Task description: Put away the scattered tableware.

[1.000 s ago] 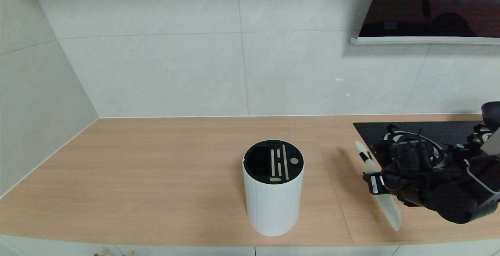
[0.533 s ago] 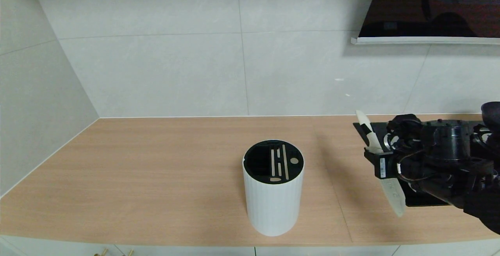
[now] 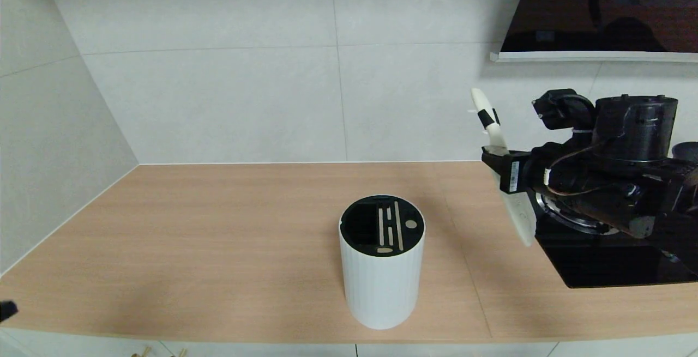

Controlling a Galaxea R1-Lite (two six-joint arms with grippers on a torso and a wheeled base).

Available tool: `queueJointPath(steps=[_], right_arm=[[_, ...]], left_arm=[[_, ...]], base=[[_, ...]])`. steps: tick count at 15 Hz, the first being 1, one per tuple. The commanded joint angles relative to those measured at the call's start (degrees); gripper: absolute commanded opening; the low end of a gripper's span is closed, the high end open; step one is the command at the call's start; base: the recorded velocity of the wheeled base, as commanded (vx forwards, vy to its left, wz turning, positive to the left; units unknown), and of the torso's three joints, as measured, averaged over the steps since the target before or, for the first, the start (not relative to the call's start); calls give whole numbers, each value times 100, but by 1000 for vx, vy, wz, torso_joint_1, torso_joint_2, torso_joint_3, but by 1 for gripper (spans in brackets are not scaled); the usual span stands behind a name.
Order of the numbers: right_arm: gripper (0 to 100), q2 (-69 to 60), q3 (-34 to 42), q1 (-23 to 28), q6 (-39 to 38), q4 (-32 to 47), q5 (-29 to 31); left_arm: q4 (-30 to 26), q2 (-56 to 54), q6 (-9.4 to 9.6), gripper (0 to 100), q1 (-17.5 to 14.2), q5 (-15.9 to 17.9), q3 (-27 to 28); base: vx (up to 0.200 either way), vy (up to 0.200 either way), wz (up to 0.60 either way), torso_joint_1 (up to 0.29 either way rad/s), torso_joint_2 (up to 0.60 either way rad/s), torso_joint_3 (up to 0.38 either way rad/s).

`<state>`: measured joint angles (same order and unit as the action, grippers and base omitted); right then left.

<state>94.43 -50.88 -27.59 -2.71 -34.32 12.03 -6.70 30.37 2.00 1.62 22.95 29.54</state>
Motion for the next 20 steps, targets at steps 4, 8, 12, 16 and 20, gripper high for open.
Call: queueJointPath(steps=[4, 8, 12, 16, 20], right_arm=[[0, -373, 26, -1135, -11, -14, 62], [0, -478, 184, -1724, -19, -14, 194], [0, -408, 272, -2304, -107, -14, 247], [0, -162, 228, -2488, -116, -84, 212], [0, -65, 237, -2717, -134, -93, 238]], left_arm=[[1171, 3538, -121, 100, 1244, 201, 1406], [2138, 4311, -1176, 100, 2167, 78, 1274], [4467, 4812, -4120, 100, 2923, 42, 1291], [4995, 5682, -4217, 100, 3345, -529, 1406], [5003, 6104, -4093, 100, 3758, -1329, 1652]], base=[[0, 0, 0, 0, 0, 0], [0, 0, 0, 0, 0, 0], [0, 0, 0, 0, 0, 0], [0, 0, 0, 0, 0, 0], [0, 0, 0, 0, 0, 0]])
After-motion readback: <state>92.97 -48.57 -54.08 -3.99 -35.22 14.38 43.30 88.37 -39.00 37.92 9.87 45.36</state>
